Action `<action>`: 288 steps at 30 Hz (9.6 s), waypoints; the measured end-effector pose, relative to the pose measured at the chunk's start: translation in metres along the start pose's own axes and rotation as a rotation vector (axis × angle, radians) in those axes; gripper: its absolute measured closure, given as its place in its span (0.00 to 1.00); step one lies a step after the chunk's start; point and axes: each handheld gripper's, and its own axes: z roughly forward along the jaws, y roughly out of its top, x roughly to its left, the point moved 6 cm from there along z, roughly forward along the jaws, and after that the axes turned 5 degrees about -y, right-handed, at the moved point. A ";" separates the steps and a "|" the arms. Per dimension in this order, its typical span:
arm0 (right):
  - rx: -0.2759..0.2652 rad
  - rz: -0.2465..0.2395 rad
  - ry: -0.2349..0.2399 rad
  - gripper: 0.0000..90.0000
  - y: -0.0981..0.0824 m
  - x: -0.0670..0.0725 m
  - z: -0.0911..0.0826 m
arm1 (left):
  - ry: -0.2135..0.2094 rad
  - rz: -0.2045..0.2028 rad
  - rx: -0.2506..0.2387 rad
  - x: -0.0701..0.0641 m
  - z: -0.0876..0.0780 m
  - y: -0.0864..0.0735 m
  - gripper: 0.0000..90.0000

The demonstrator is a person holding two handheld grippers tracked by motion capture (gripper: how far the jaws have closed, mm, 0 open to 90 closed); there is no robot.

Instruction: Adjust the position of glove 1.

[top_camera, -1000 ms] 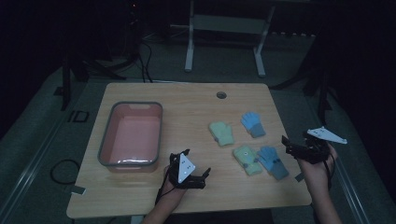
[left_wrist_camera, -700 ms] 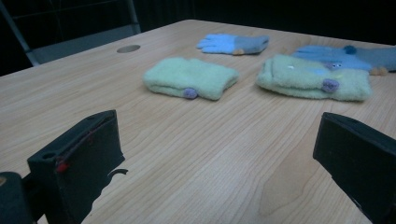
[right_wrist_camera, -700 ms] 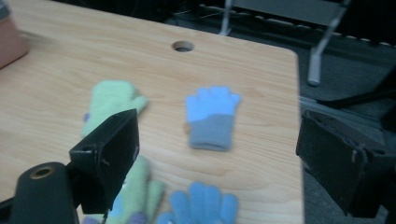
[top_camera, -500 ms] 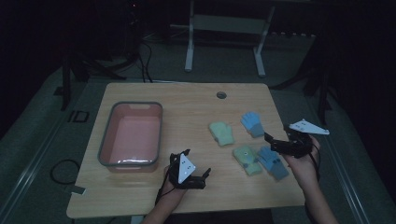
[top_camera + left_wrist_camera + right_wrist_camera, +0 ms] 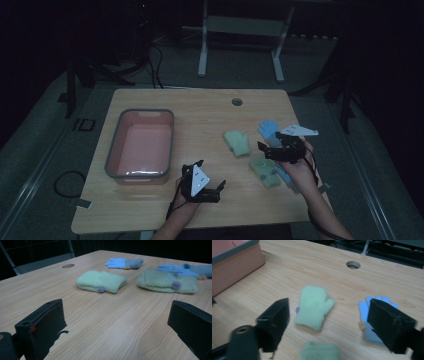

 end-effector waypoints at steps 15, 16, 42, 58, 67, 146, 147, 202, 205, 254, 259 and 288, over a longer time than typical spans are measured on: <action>0.086 -0.040 0.082 0.34 -0.010 0.016 0.056 | -0.002 -0.001 -0.001 0.000 0.000 0.000 0.02; 0.091 -0.043 0.098 0.36 -0.011 0.019 0.062 | -0.002 -0.001 0.000 0.000 0.000 0.000 0.02; 0.214 -0.141 0.132 0.69 -0.015 0.031 0.126 | -0.013 -0.009 0.002 0.000 0.000 0.000 0.02; 0.277 -0.153 0.126 0.72 -0.029 0.025 0.143 | -0.018 -0.010 0.001 0.000 0.000 0.000 0.02; 0.288 -0.146 0.097 0.92 -0.027 0.032 0.142 | -0.018 -0.009 0.002 0.000 0.000 0.000 0.02; 0.226 -0.028 0.038 0.76 -0.045 0.082 0.022 | -0.002 -0.034 0.003 0.002 -0.002 -0.001 0.02; 0.225 -0.052 0.029 0.76 -0.045 0.075 0.021 | -0.002 -0.034 0.004 0.002 -0.002 -0.001 0.02; 0.267 0.028 -0.067 0.97 -0.046 0.015 -0.014 | 0.005 -0.025 0.015 0.002 -0.001 -0.001 0.02; 0.251 0.039 -0.120 0.97 -0.037 0.014 -0.024 | 0.005 -0.026 0.011 0.001 -0.001 -0.001 0.02; 0.333 0.048 -0.077 0.77 -0.098 0.016 0.003 | 0.001 -0.010 0.016 -0.001 0.000 -0.001 0.02; 0.325 0.015 -0.007 0.76 -0.090 0.005 0.000 | -0.001 -0.003 0.017 -0.001 0.000 -0.001 0.02; 0.294 -0.037 0.030 0.94 -0.115 0.015 0.011 | 0.003 -0.004 0.020 -0.001 0.000 -0.001 0.02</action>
